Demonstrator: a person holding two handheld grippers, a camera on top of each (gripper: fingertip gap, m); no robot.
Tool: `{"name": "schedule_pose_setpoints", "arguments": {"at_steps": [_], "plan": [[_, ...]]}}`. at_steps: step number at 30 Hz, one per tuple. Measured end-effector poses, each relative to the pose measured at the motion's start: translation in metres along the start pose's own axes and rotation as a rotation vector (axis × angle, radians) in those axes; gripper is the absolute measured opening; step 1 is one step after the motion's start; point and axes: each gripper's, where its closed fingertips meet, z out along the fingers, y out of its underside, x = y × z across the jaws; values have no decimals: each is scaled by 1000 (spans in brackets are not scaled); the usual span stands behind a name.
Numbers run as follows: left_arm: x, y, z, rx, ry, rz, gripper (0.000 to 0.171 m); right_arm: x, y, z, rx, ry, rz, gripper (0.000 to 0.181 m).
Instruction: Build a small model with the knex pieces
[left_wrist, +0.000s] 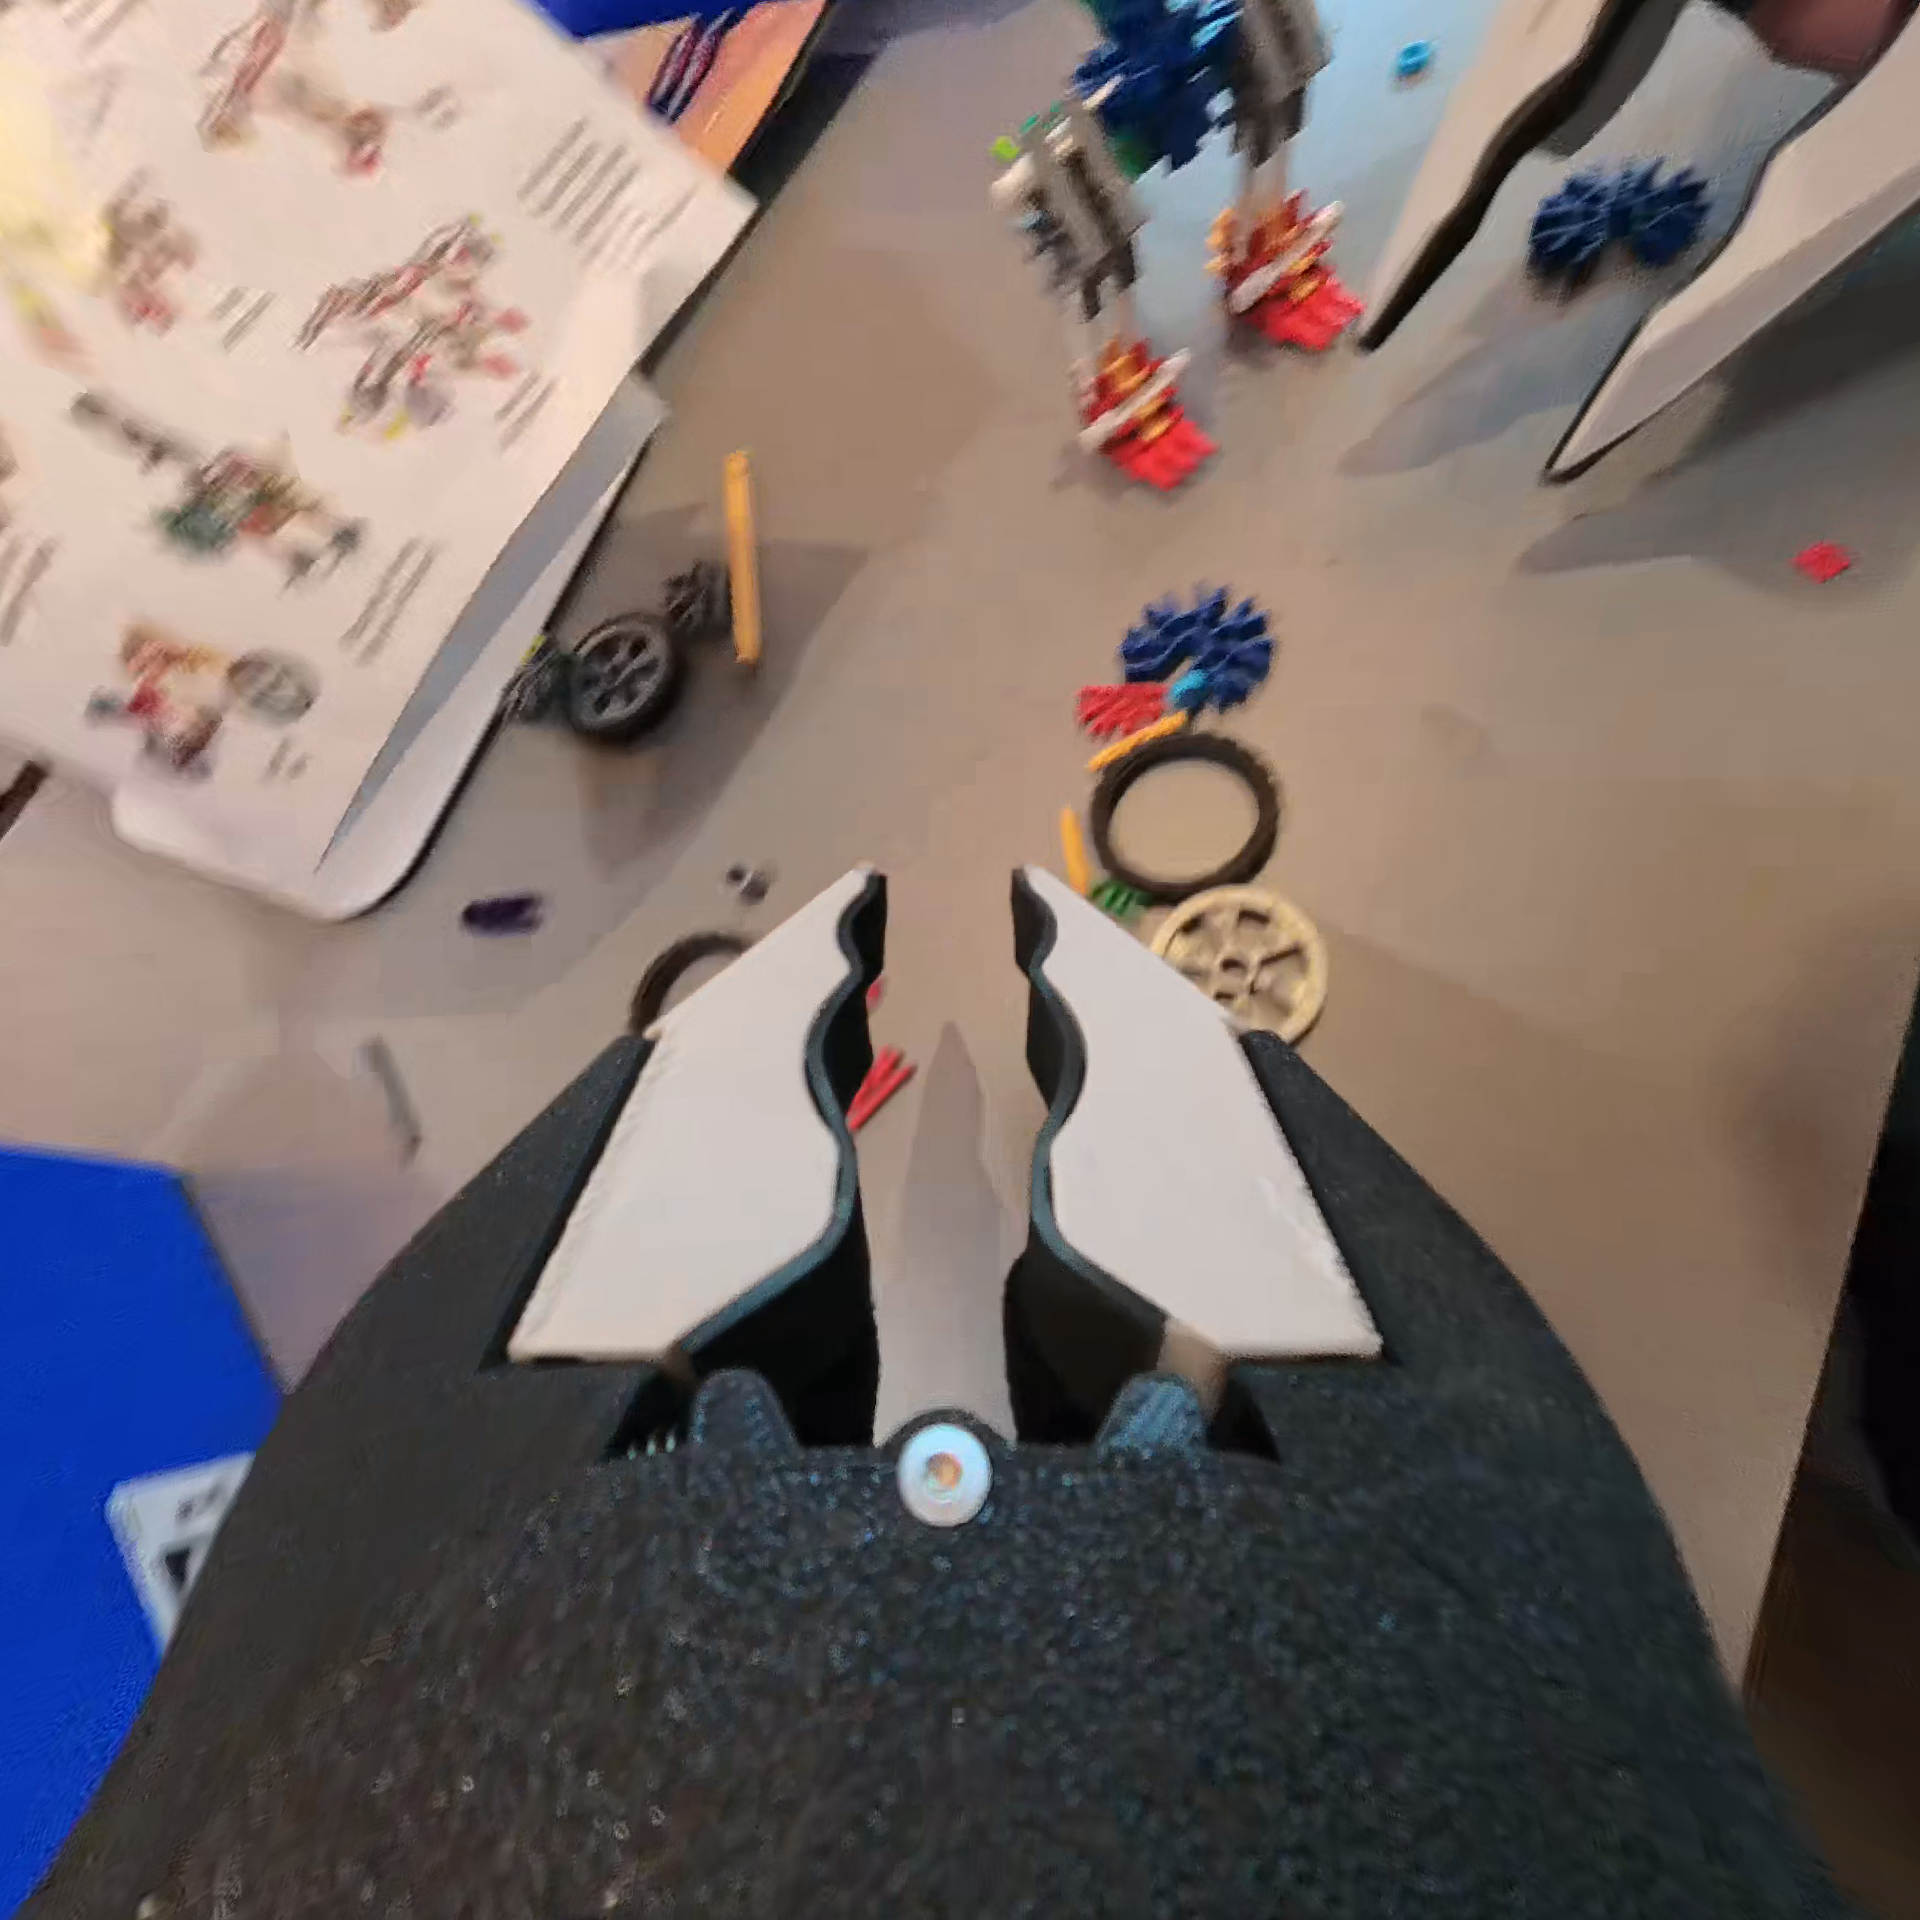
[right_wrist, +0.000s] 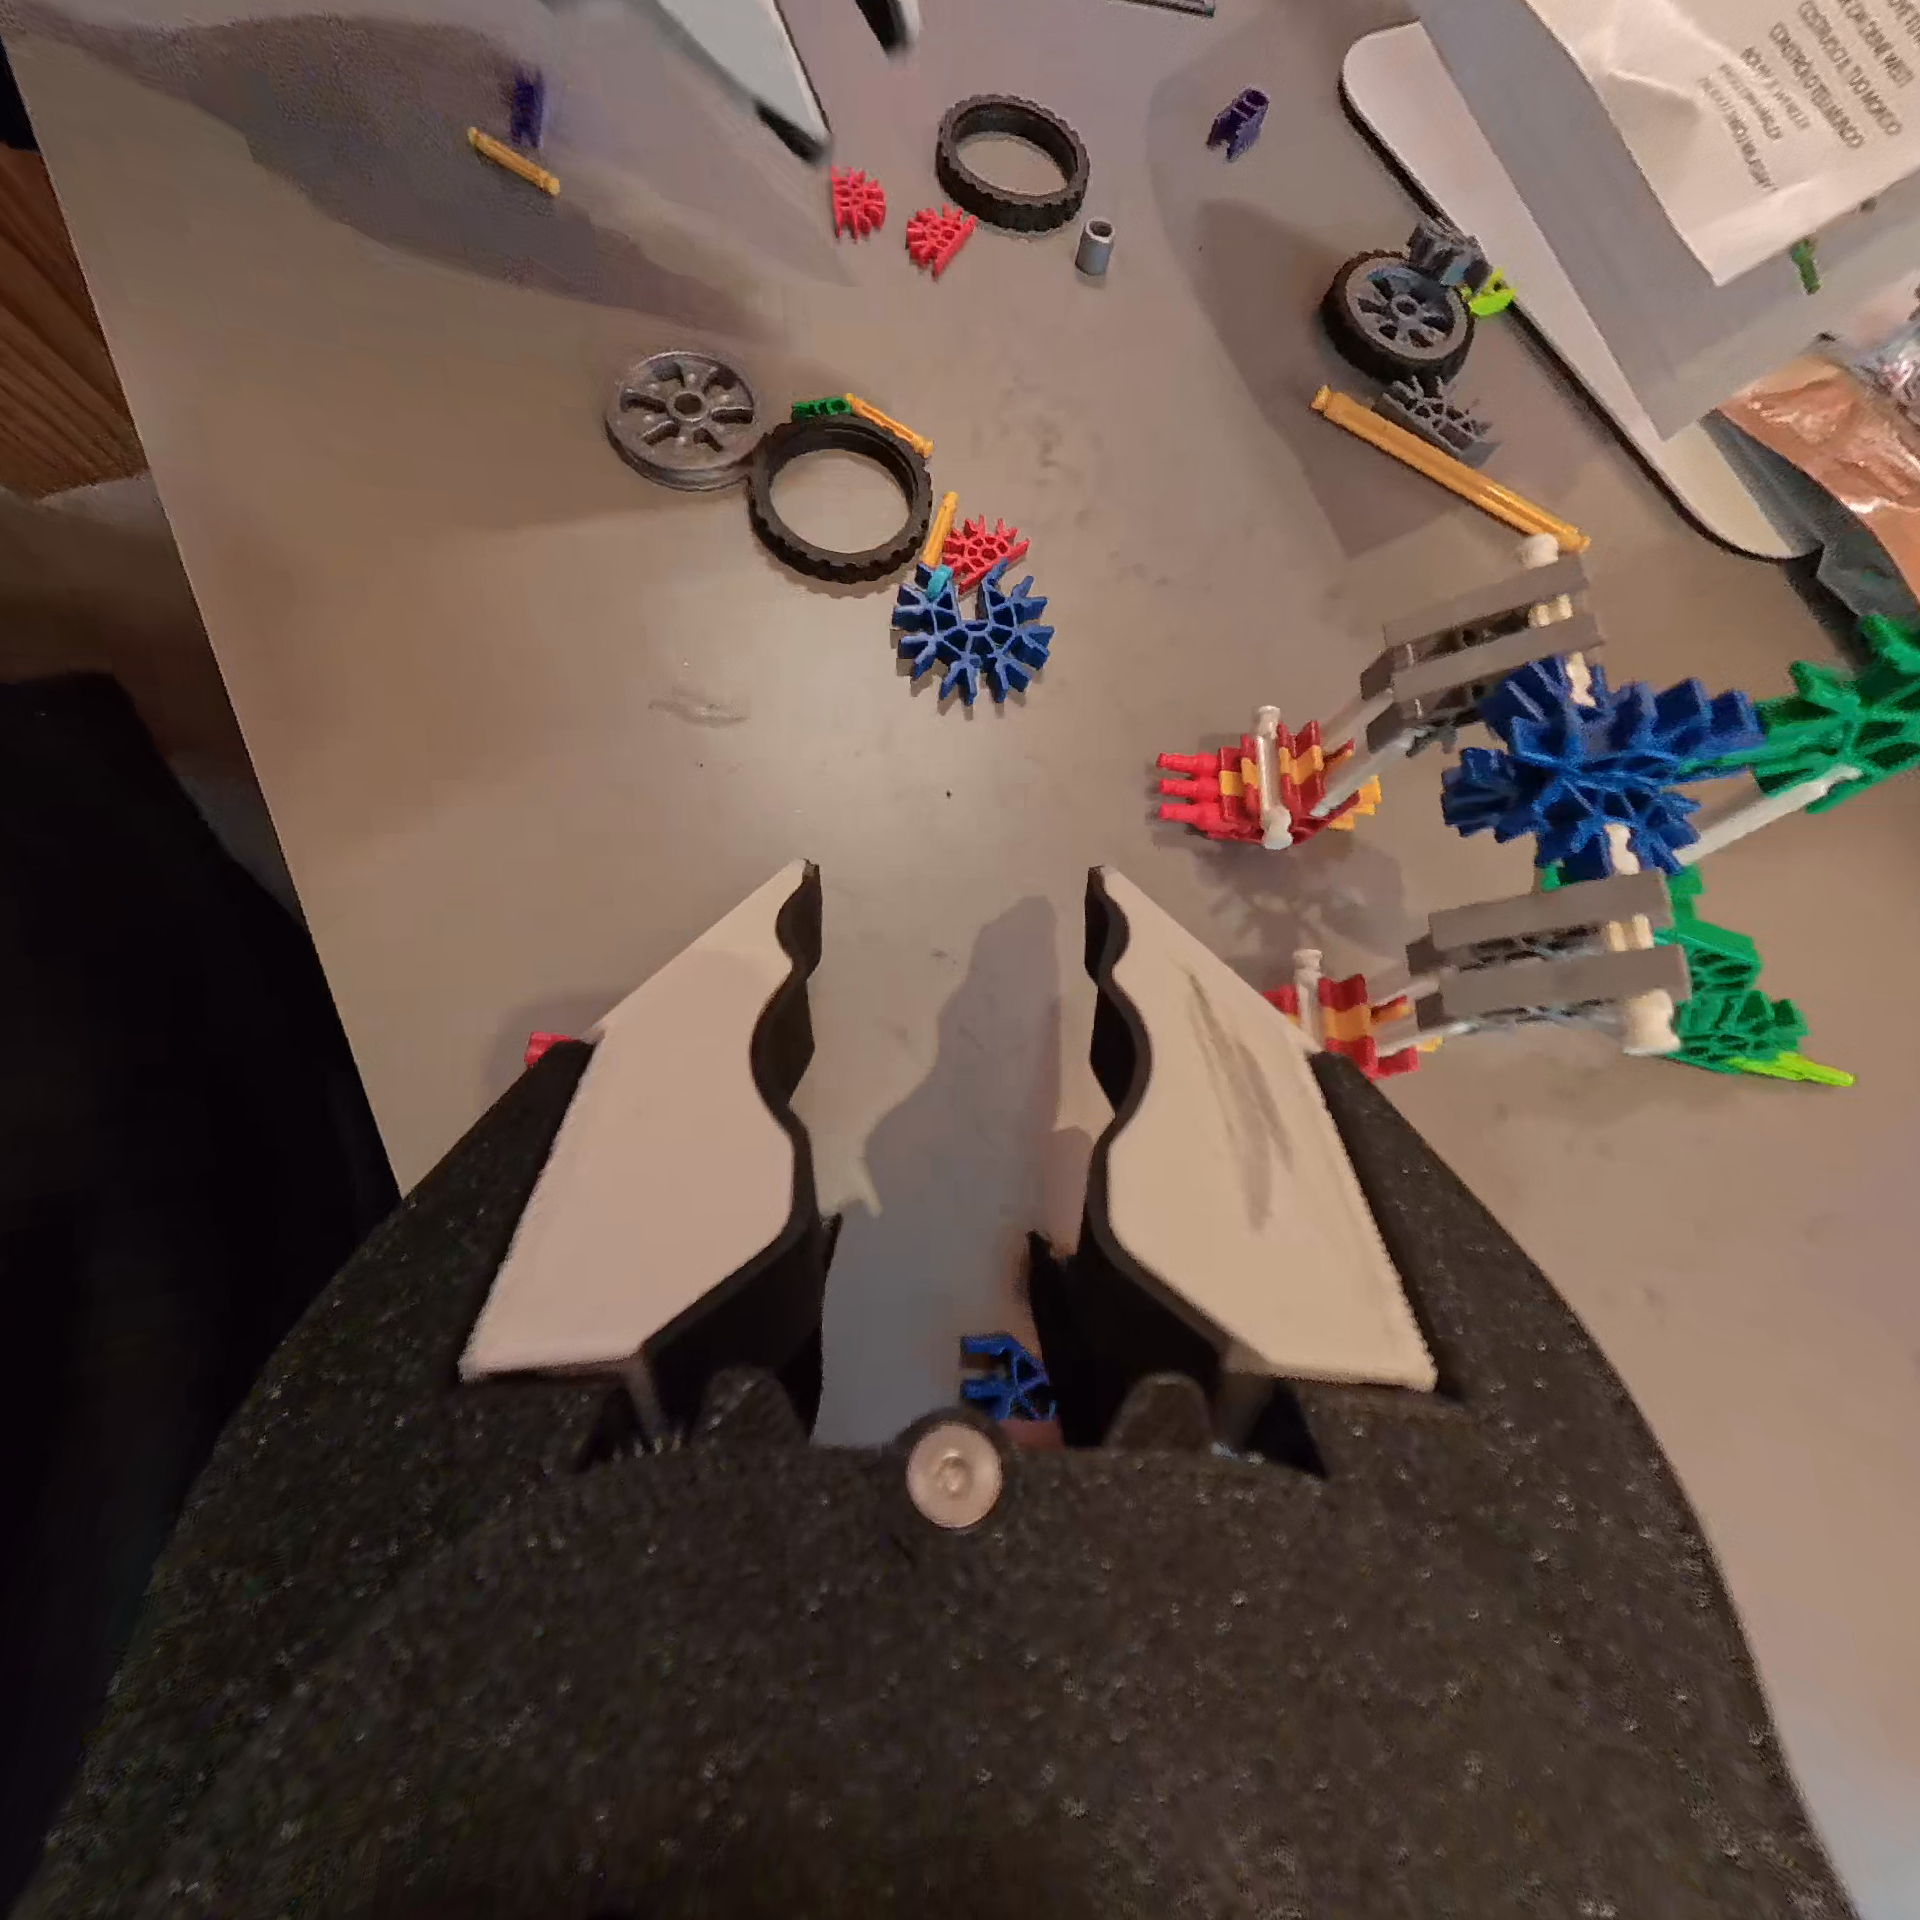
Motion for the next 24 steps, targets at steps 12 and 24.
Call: {"name": "schedule_pose_setpoints", "arguments": {"at_steps": [12,24], "plan": [[-36,63,-63,-141,-137,-115,30,-2,-23,47,-52,-48,12,55],[-25,51,-35,-128,-64,-57,30,3,-24,61,-102,-99,58,28]]}}
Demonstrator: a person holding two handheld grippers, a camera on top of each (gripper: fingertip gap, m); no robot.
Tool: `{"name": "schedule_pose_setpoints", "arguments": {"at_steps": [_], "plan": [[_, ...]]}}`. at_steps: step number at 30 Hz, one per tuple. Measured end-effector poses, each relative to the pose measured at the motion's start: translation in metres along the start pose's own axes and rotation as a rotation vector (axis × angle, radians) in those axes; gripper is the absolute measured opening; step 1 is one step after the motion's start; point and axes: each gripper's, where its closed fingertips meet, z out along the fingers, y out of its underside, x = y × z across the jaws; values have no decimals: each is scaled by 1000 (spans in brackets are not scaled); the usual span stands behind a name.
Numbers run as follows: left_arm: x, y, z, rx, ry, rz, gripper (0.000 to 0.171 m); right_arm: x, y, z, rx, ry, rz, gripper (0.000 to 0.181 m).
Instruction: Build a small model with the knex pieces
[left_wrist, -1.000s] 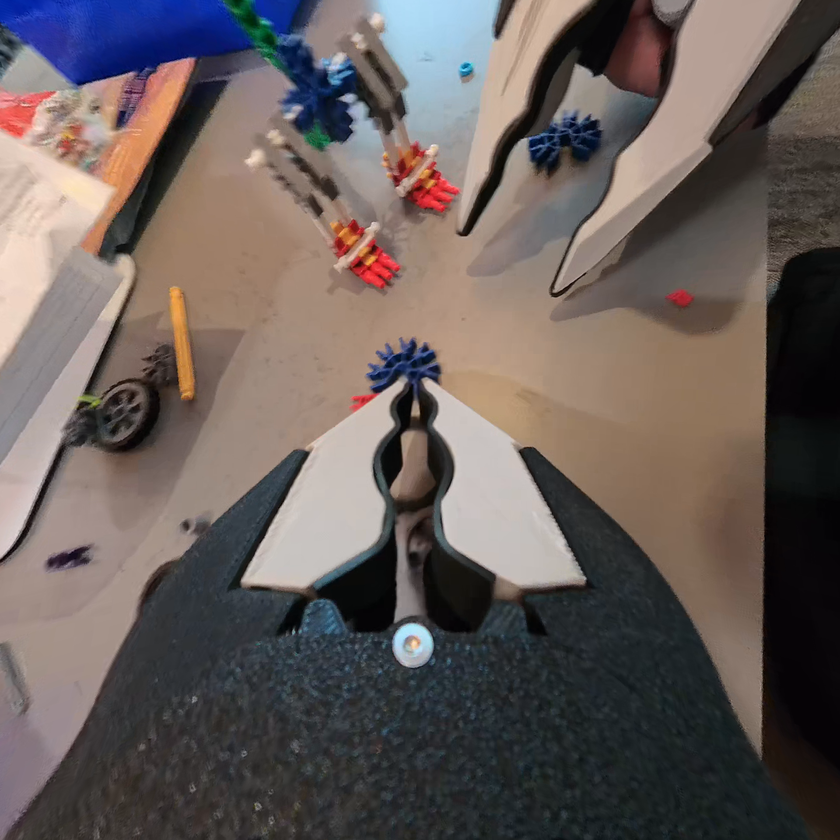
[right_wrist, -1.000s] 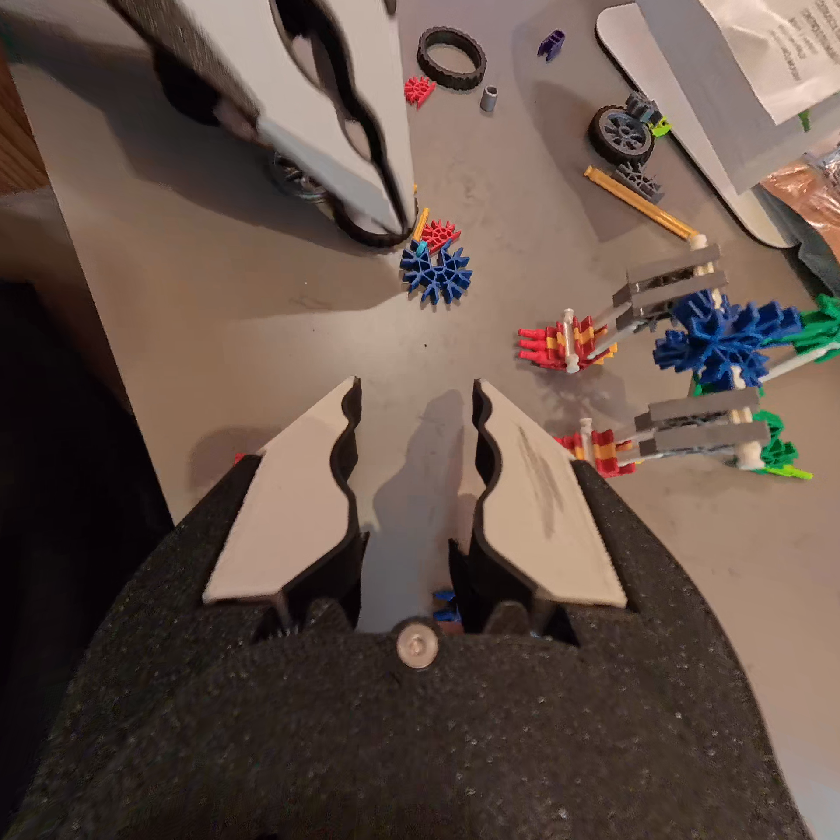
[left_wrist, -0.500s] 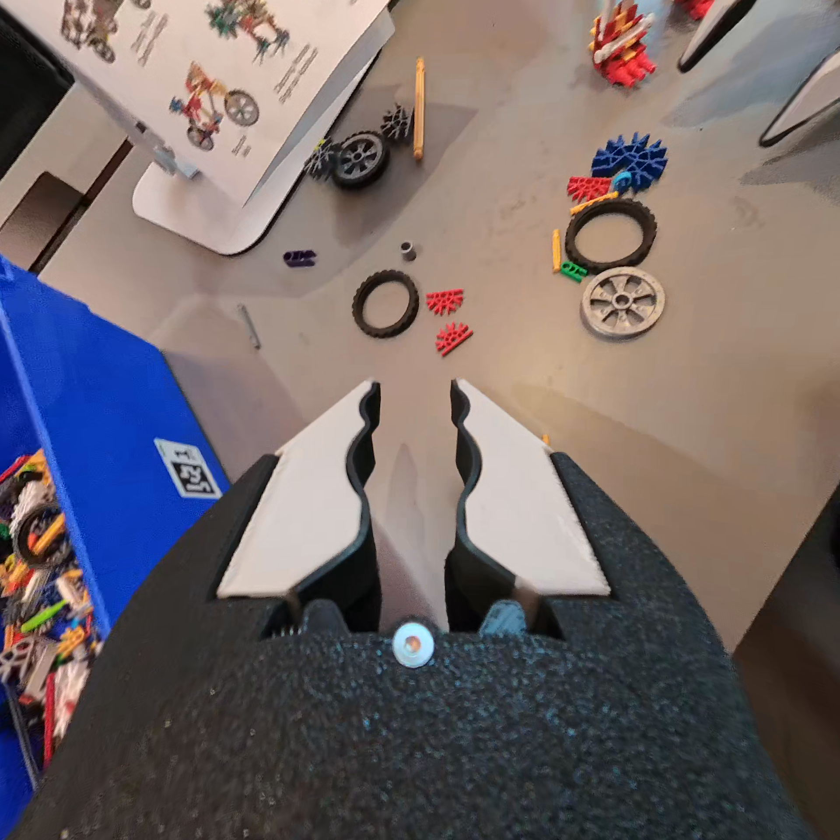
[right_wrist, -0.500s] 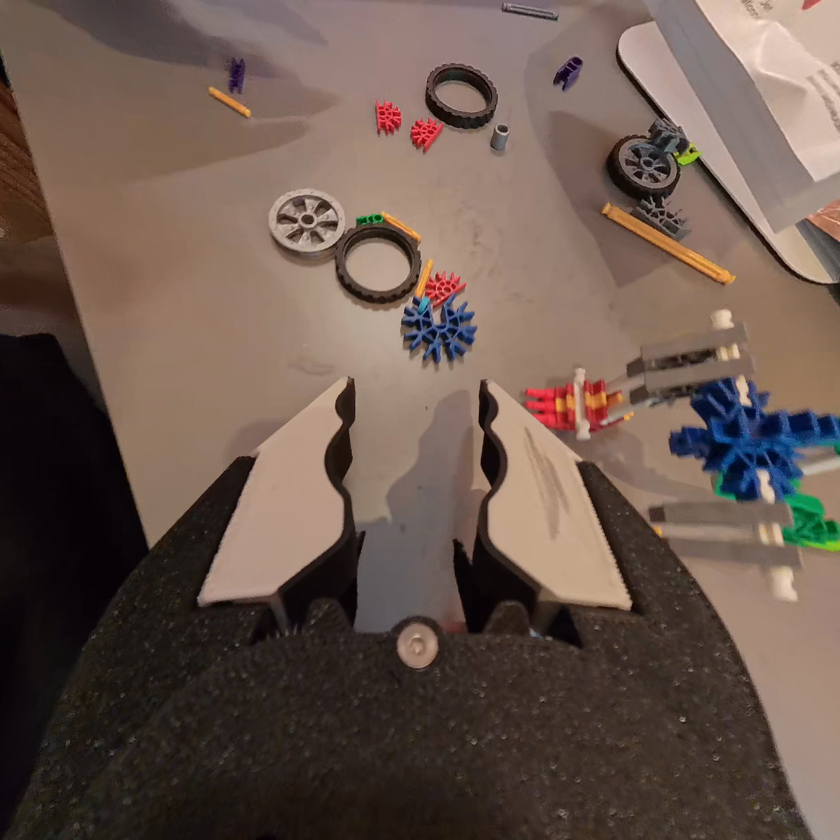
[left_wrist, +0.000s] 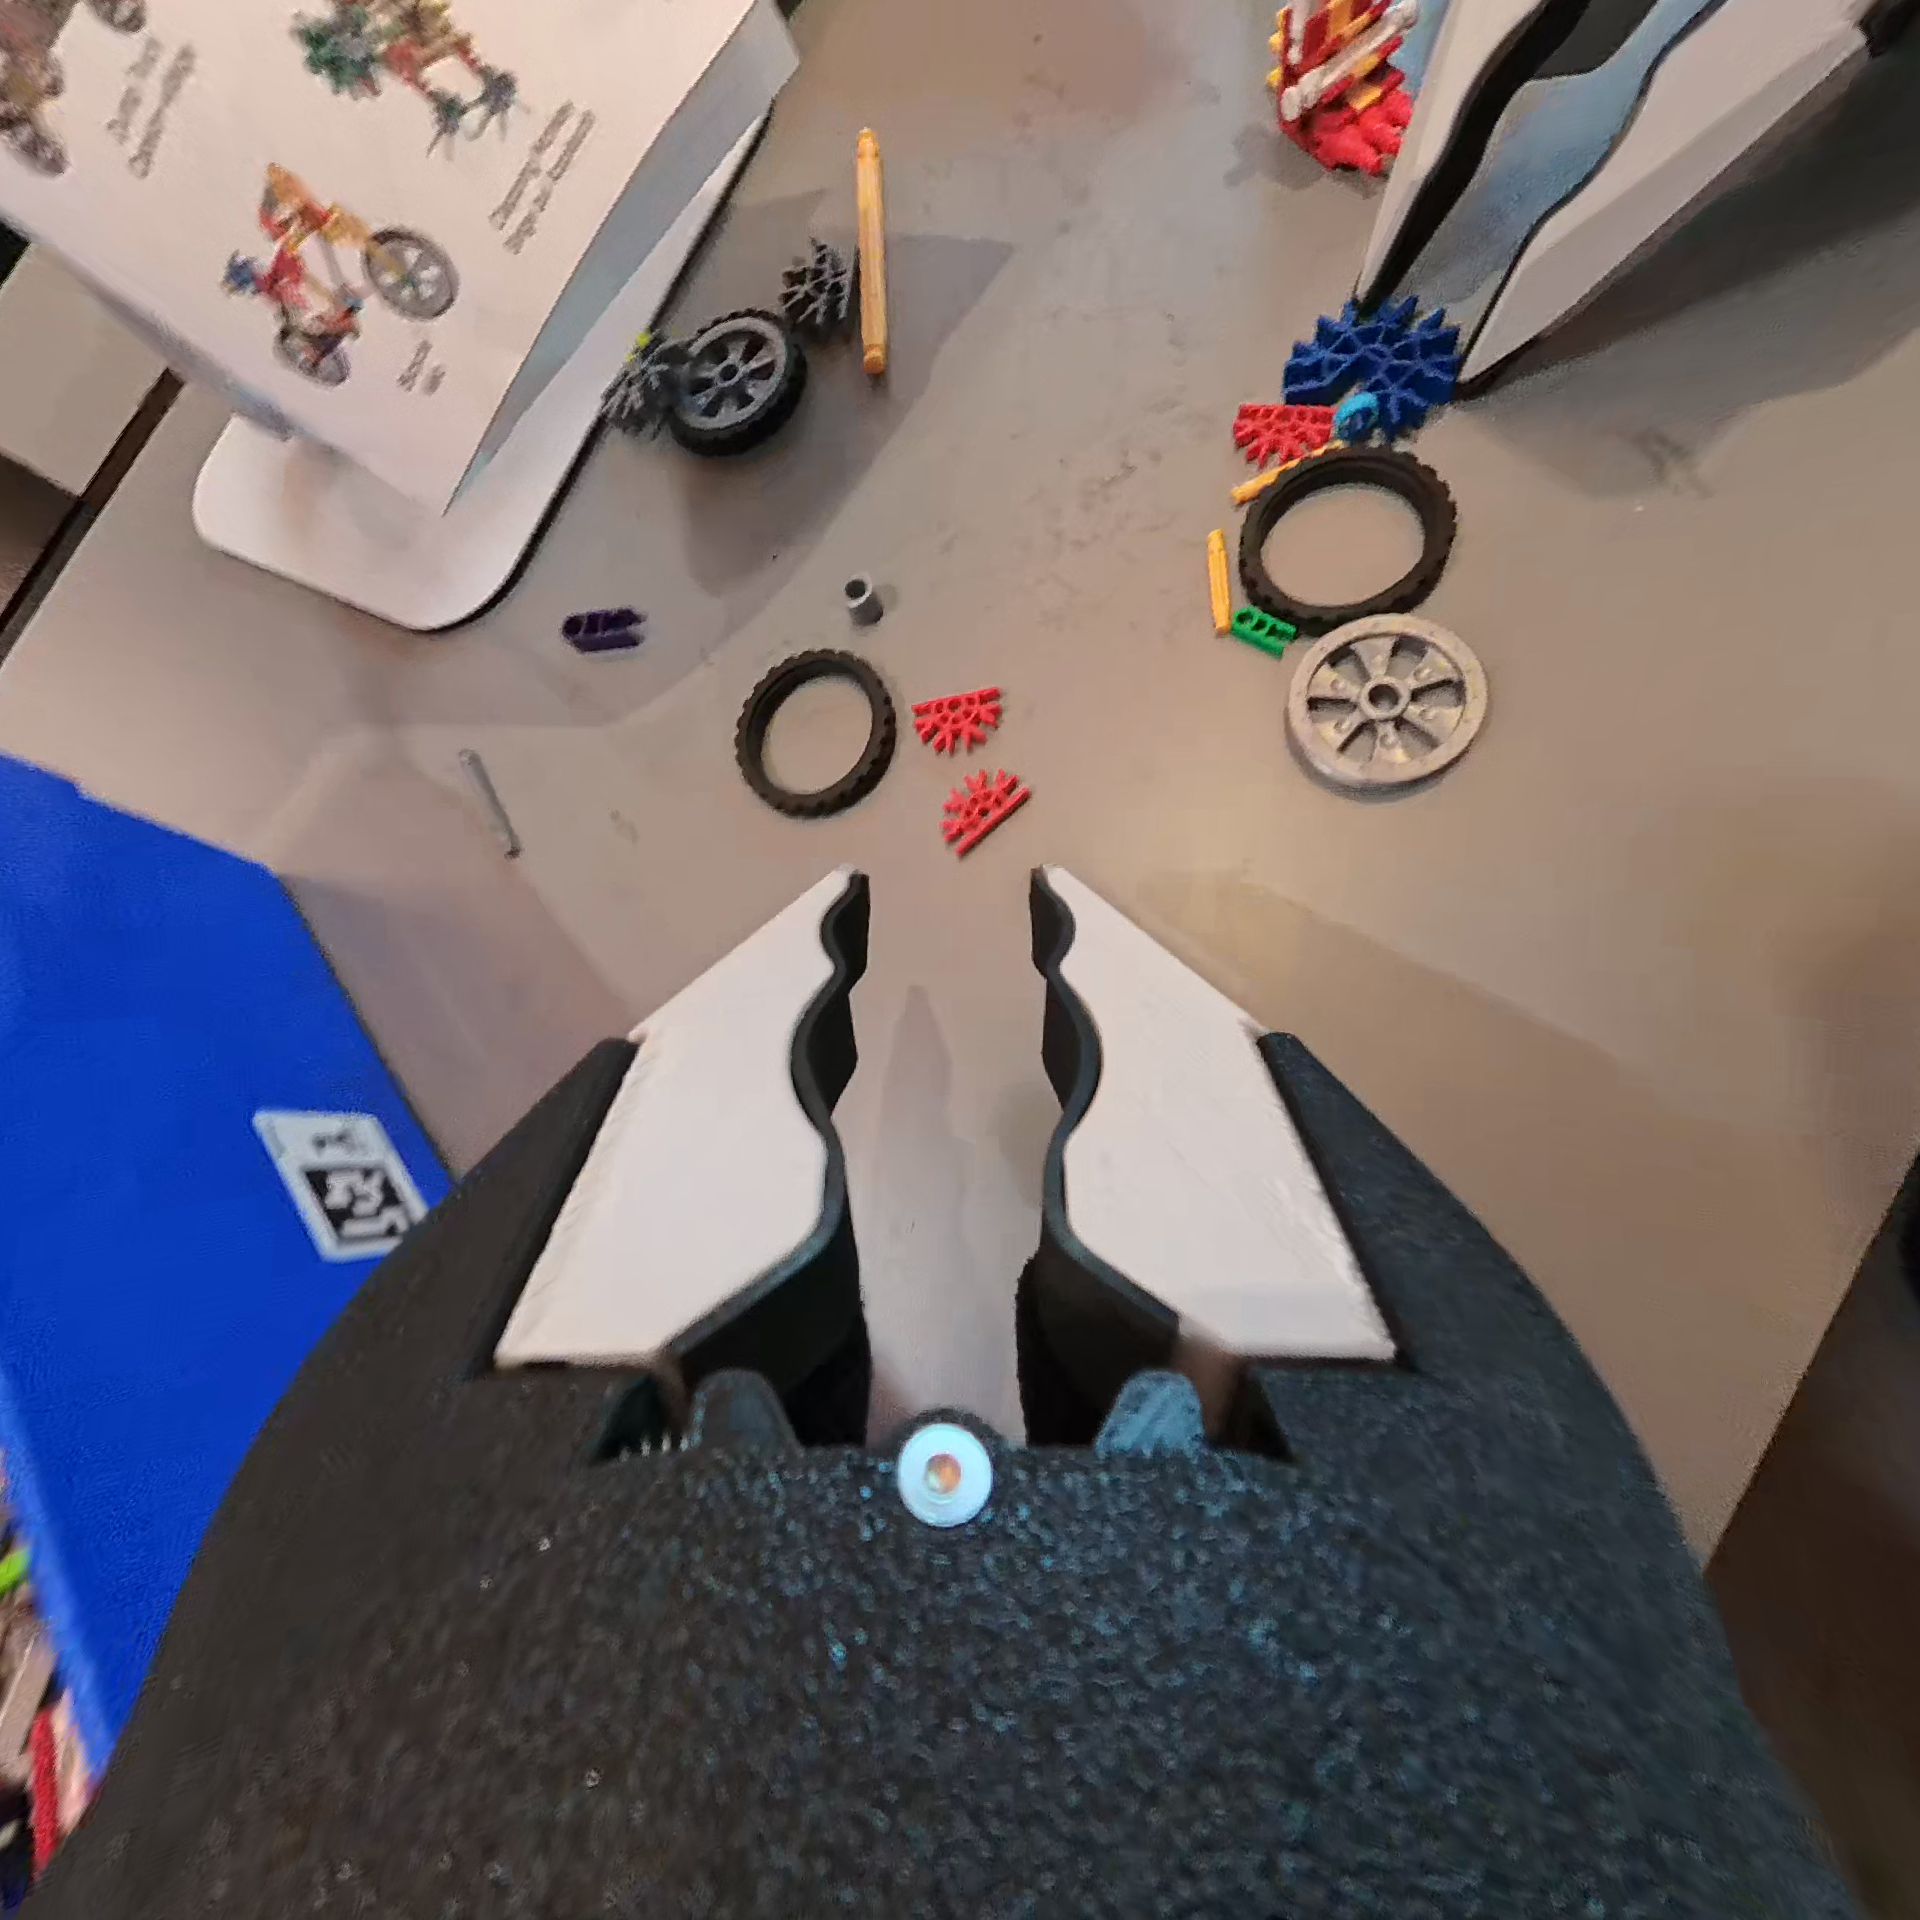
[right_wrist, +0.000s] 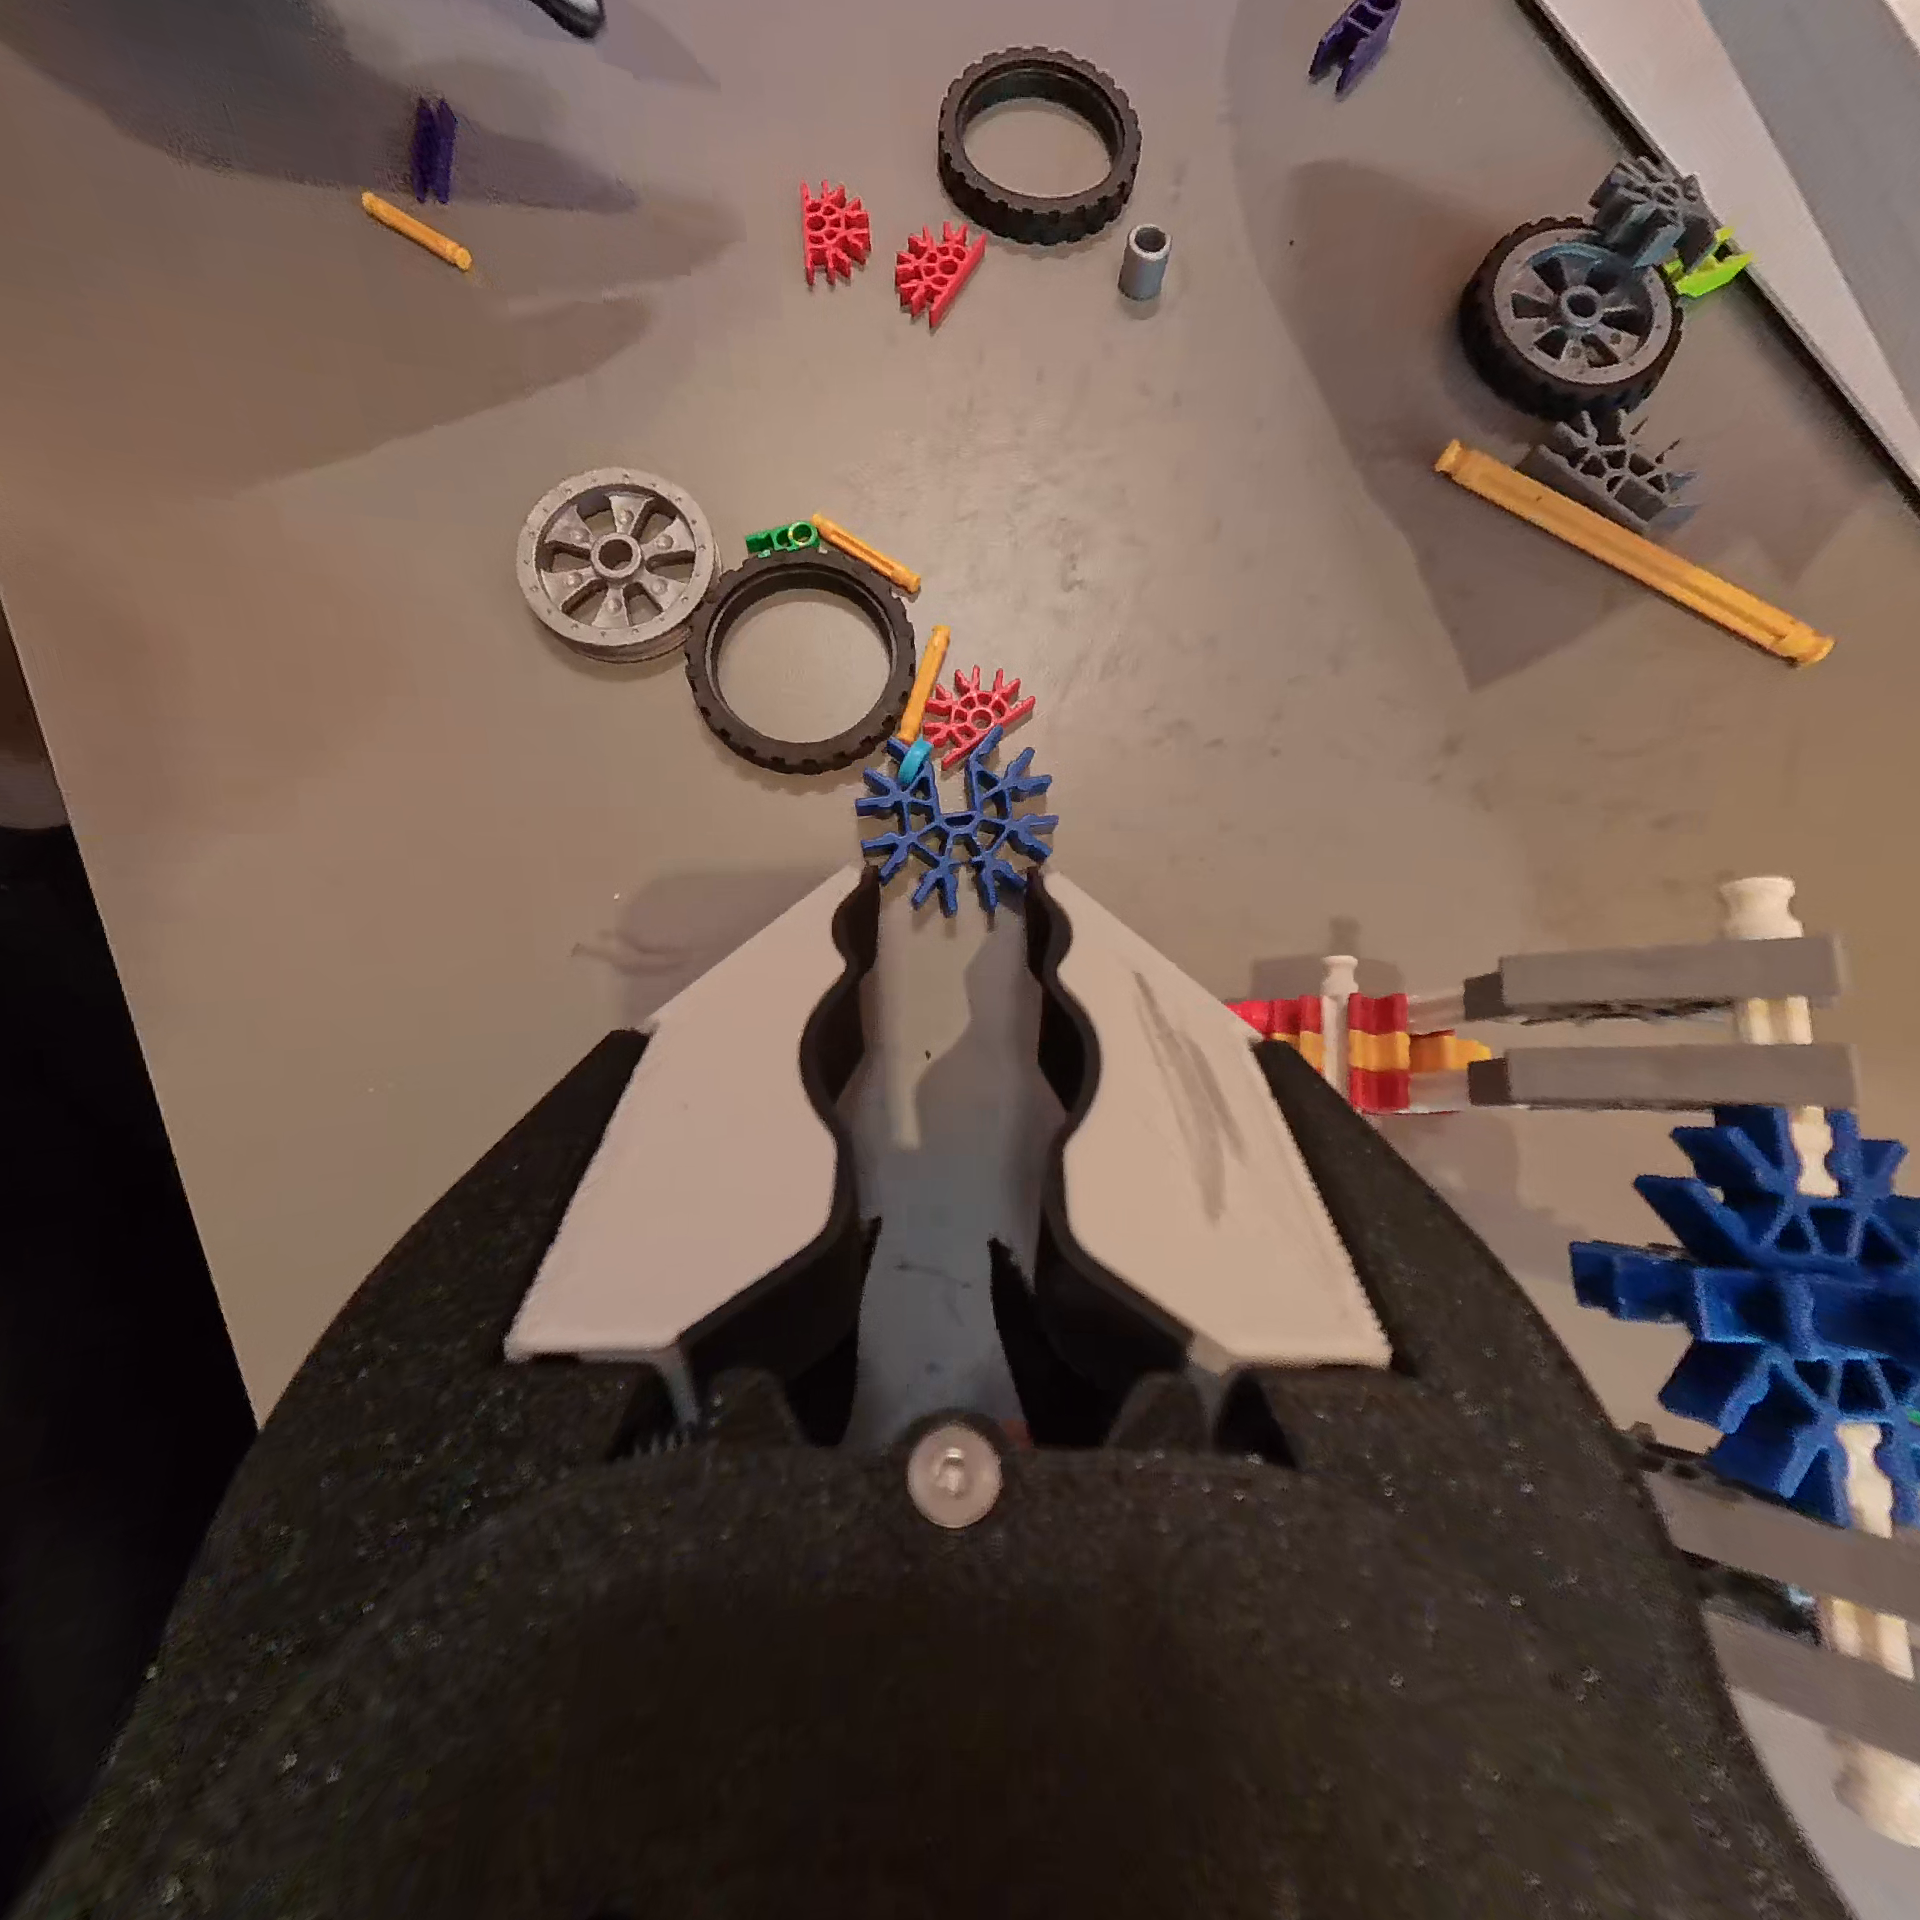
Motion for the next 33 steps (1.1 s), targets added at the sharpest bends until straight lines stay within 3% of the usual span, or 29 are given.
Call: {"name": "schedule_pose_setpoints", "arguments": {"at_steps": [6,13,19,26,28,33], "plan": [[9,-43,38,40,63,93,31,-6,1,-4,-14,4,-64,27],[-8,-99,107,42,81,224,40,-13,2,-23,18,41,-91,27],[-13,-99,149,-35,164,234,56,-22,8,-38,60,32,-78,28],[-7,-99,156,-43,326,83,58,-30,17,-45,92,-7,-50,28],[-3,-102,155,-22,383,24,67,-30,19,-47,96,-15,-42,28],[12,-98,142,-76,482,10,71,-24,29,-59,97,-12,-9,28]]}}
